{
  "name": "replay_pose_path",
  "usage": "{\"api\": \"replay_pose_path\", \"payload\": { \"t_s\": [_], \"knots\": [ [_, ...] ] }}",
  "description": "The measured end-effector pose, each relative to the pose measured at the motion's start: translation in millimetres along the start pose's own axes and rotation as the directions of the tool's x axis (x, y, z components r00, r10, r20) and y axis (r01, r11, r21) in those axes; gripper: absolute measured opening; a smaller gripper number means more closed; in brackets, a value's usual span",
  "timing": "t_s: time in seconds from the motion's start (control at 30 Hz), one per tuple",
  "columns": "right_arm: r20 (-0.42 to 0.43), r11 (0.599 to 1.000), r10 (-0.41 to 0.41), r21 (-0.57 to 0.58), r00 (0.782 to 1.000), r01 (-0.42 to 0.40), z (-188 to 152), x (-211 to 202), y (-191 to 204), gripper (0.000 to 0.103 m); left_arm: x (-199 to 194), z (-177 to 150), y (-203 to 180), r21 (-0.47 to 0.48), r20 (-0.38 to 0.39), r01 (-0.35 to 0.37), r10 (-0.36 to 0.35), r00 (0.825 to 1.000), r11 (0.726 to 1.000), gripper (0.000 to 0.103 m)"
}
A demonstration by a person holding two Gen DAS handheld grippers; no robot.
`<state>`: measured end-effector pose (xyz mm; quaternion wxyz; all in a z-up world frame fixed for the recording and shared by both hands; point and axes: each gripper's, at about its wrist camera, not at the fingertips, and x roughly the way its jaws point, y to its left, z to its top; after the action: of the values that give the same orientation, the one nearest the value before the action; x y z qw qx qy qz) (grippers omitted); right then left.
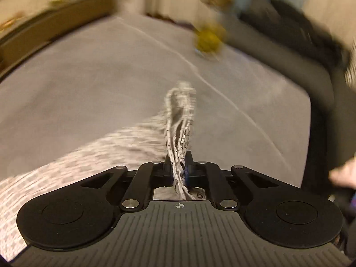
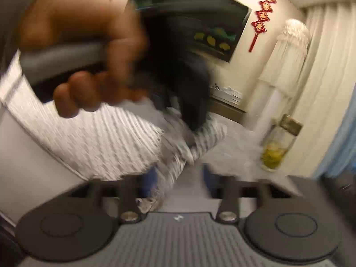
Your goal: Fold clothes
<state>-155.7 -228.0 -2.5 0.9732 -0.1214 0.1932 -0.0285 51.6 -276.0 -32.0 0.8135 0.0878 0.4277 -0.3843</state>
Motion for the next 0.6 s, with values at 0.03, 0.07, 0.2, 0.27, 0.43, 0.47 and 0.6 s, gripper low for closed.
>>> {"api": "replay_pose_path", "payload": {
  "t_s": [0.03,0.07,0.2,0.27,0.43,0.47,0.6],
  "knots": [
    [0.022,0.996,0.057,0.072,0.998,-0.059,4,-7,-7,0.057,-13,-3,20,-0.058,0.026,-0.001,0.002,1.000,0.998,0.000],
    [0.025,0.982,0.113,0.147,0.993,-0.116,8,-6,-14,0.056,-18,-8,37,-0.098,0.025,-0.005,0.007,1.000,0.995,0.000],
    [-0.016,0.903,0.272,0.349,0.962,-0.250,16,26,-25,0.030,-21,-32,89,-0.222,-0.007,-0.031,0.030,1.000,0.975,0.012],
    [-0.064,0.882,0.321,0.382,0.945,-0.274,16,47,-21,0.025,-15,-41,92,-0.270,-0.006,-0.020,0.019,1.000,0.963,0.038],
    [-0.177,0.910,0.337,0.314,0.925,-0.271,16,74,-6,0.025,-4,-55,92,-0.317,0.015,-0.012,0.018,1.000,0.948,0.042],
    [-0.186,0.915,0.335,0.297,0.924,-0.272,19,74,-6,0.025,-5,-58,93,-0.326,0.023,-0.014,0.022,1.000,0.945,0.032],
    [-0.210,0.931,0.312,0.264,0.927,-0.253,19,67,-1,0.023,-16,-69,99,-0.376,0.067,-0.003,0.031,0.997,0.926,0.000]
  ]
}}
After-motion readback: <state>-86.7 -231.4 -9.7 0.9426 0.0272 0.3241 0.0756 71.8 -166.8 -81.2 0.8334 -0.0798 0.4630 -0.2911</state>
